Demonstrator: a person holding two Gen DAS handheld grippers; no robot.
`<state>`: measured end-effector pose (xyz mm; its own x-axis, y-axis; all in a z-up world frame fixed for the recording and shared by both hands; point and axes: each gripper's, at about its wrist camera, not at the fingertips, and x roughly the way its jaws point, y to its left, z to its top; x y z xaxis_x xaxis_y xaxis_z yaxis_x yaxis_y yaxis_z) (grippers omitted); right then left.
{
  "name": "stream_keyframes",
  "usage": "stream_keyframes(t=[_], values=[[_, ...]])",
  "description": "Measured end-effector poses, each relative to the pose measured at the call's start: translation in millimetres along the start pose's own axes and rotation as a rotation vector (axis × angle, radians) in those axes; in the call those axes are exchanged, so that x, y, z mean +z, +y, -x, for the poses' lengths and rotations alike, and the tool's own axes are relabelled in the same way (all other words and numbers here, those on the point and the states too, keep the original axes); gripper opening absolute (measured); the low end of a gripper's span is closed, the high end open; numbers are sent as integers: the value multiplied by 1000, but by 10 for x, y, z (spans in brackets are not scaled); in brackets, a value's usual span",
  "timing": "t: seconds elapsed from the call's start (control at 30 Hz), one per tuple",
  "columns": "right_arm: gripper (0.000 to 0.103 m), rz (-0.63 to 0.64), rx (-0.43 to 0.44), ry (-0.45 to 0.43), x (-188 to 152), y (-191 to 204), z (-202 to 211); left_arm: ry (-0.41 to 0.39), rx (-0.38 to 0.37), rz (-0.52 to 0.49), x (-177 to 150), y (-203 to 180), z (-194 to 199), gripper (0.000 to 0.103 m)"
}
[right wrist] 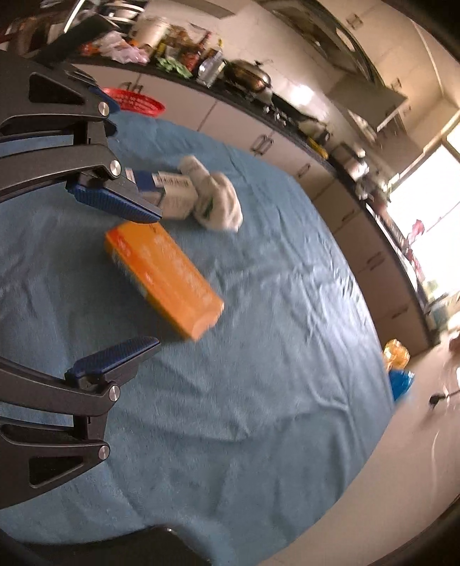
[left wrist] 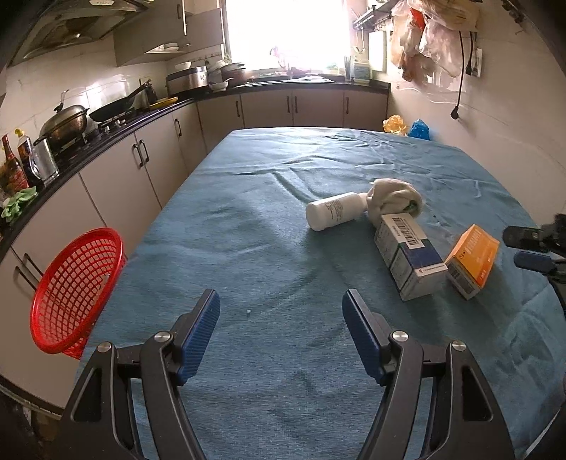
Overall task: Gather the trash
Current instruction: 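Move both tools back toward the remaining trash on the table, then grasp the white-and-blue medicine box with the left gripper while the right grasps the orange box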
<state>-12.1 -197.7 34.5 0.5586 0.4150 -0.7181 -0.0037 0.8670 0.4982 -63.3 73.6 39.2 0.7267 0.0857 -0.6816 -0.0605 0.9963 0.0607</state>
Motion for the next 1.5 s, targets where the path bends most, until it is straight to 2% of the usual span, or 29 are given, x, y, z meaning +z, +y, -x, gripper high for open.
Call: stream_keyframes(t=[0.2,0.3,0.47,0.63,0.73,0.8,0.97,1.1,1.17,1.27,1.33,1.4,1.47,1.5], values=[[71,-12,-31,100,110,50,-359,1,-13,-8,-7,-21,0,71],[71,13,-66,114,175,171,-520,6,-23,-9,-2,-15,-12,71],[71,149,-143,150,330,503,-802,15,-39,-7,21,-15,-18,71],[71,289,-184,179,238,603,-846,36,-82,-2,89,-68,-29,71],[70,346,-199,154,142,523,-721,51,-119,-4,153,-152,-44,71],[50,357,-217,117,120,428,-602,61,-149,-5,218,-247,-55,72],[50,270,-186,-2,273,193,-323,87,-185,-28,333,-531,-158,79],[50,218,-109,-82,352,95,-213,103,-155,-79,376,-781,-287,81],[50,204,-68,-102,354,38,-226,119,-125,-108,368,-883,-378,81],[50,178,-29,-81,346,-18,-258,135,-90,-117,361,-968,-524,81],[50,182,-10,-88,329,-5,-226,145,-81,-102,345,-957,-612,78],[50,193,-5,-103,303,59,-214,153,-81,-83,334,-911,-680,61],[50,210,12,-107,283,94,-204,165,-99,-62,313,-861,-724,50],[50,221,15,-107,256,121,-206,159,-104,-52,312,-825,-718,42]])
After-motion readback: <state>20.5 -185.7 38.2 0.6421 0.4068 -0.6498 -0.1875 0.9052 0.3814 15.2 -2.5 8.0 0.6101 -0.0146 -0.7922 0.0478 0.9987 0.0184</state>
